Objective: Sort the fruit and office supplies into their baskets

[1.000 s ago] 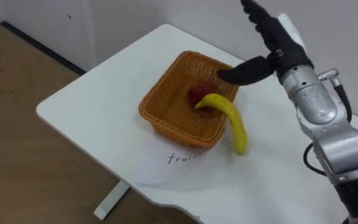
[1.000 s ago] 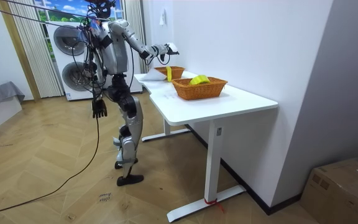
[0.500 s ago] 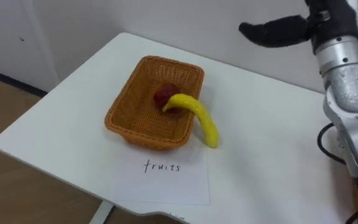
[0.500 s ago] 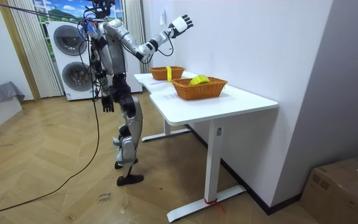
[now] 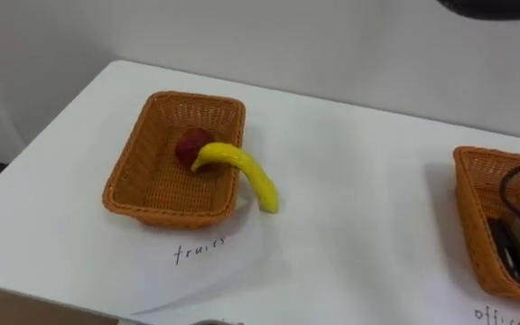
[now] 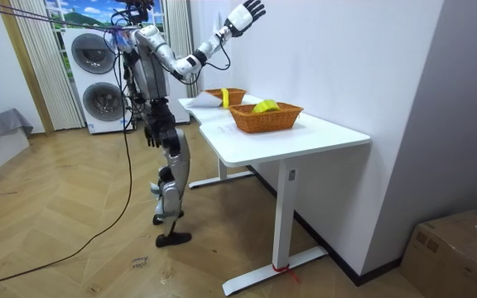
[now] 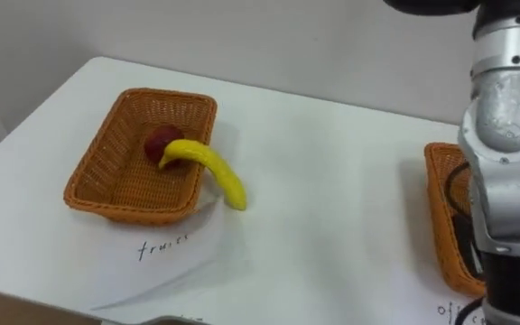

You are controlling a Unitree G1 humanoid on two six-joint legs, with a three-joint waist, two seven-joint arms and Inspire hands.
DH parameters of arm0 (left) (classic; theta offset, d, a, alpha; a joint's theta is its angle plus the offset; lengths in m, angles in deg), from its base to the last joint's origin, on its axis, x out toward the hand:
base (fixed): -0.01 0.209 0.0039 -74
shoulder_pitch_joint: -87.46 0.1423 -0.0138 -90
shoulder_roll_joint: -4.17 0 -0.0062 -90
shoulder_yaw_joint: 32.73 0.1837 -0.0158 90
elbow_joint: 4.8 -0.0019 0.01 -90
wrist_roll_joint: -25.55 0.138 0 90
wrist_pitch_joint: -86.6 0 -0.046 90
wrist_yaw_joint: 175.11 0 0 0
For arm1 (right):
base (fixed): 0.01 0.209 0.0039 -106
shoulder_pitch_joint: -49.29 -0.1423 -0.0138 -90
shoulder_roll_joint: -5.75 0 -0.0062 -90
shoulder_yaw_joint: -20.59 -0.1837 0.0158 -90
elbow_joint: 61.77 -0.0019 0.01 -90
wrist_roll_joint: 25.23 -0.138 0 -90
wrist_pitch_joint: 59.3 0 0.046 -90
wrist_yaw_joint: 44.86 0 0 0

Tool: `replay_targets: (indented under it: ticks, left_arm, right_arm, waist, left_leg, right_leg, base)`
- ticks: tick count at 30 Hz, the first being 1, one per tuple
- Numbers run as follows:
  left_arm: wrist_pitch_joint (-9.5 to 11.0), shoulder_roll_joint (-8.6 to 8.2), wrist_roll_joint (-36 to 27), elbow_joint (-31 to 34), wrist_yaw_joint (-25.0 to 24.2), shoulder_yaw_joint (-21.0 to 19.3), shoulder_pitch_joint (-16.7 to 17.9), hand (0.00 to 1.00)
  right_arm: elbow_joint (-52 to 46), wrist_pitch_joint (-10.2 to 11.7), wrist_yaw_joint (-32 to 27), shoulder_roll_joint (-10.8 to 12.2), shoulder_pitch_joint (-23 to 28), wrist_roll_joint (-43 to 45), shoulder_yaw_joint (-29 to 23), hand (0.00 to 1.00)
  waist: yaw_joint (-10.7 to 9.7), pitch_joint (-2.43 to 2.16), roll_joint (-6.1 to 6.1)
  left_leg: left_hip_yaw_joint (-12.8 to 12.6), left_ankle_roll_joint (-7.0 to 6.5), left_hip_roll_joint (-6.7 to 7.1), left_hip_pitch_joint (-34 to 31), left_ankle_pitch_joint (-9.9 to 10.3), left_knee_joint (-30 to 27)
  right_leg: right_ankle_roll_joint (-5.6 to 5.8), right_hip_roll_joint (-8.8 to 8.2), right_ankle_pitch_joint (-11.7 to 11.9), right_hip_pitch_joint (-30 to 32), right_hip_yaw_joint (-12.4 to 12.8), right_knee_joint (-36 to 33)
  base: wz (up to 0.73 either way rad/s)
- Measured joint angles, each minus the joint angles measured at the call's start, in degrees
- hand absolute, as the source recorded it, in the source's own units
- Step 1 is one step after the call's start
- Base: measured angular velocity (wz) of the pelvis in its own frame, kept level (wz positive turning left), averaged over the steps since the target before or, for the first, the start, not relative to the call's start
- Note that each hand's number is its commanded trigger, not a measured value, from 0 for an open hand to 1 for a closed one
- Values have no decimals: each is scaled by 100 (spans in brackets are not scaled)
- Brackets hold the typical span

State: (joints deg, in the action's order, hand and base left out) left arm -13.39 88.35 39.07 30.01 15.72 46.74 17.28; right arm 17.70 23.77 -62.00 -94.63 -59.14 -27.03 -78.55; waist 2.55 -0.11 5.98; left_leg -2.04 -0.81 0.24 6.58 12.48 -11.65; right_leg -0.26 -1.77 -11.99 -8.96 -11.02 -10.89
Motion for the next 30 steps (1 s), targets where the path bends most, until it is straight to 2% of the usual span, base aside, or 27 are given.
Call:
replay_targets:
  ticks: [2,3,4,7,10,13,17,20,22,29,30]
  left_arm:
    - [26,-2,1,-32,0,-1,16,0]
    - [39,-5,-3,-43,0,-1,15,0]
    - [52,-3,-18,-43,11,13,21,0]
    - [140,-4,-34,-39,97,63,28,0]
    - [264,2,-35,-43,189,60,37,0]
    - [295,1,-44,-42,221,51,70,0]
    - [311,-2,-42,-41,244,-72,106,0]
    - [358,-2,-47,-40,260,-44,206,0]
    - [395,-5,-48,-34,276,-44,220,0]
    - [431,-26,-44,52,396,-67,244,0]
    - [431,-28,-49,51,402,-66,250,0]
  right_arm:
    - [-1,-1,-83,-2,231,-27,-188,0]
    - [-1,-1,-186,-2,327,-81,-278,0]
    - [-1,-1,-288,-3,370,-186,-340,0]
    - [-2,16,-485,-5,402,-394,-475,0]
    - [-3,129,-745,-6,564,-734,-840,0]
    - [-9,238,-1055,-8,828,-910,-1205,0]
    - [-84,270,-1457,-13,1297,-945,-1567,0]
    - [-126,397,-1780,-20,1639,-968,-1727,0]
    - [-107,490,-2014,-20,1936,-1148,-1839,0]
    - [-33,512,-2396,-15,2617,-1448,-2203,0]
    - [82,592,-2478,-5,2667,-1549,-2249,0]
  waist:
    - [-94,1,31]
    - [-126,-10,64]
    - [-212,7,41]
    - [-406,-3,25]
    - [-515,1,5]
    - [-597,-3,-14]
    - [-617,-32,-14]
    - [-703,-41,-59]
    - [-732,-28,-70]
    - [-756,-11,-111]
    - [-755,-9,-112]
  left_leg:
    - [-55,4,-14,3,7,6]
    - [-124,11,-31,11,13,11]
    - [-188,17,-49,4,22,11]
    - [-301,23,-82,16,26,26]
    - [-391,30,-109,38,36,23]
    - [-433,45,-135,80,55,37]
    - [-521,66,-165,99,56,131]
    - [-573,71,-173,100,54,105]
    - [-582,70,-171,108,54,105]
    - [-590,70,-162,98,58,95]
    - [-612,70,-165,92,58,98]
  right_leg:
    - [0,11,0,1,40,-2]
    - [-8,30,6,14,143,-9]
    - [-13,42,14,40,154,-8]
    - [-25,72,33,97,261,-19]
    - [-31,88,37,101,308,-20]
    - [-35,107,39,99,316,-25]
    - [-44,150,43,173,435,-30]
    - [-64,162,55,164,490,-30]
    - [-64,163,55,168,514,-33]
    - [-65,165,51,244,597,31]
    - [-65,171,51,258,598,35]
  base:
    - [-19]
    - [-29]
    - [-27]
    - [-21]
    - [-13]
    - [-8]
    - [-16]
    - [-11]
    - [-5]
    - [-1]
    - [-9]
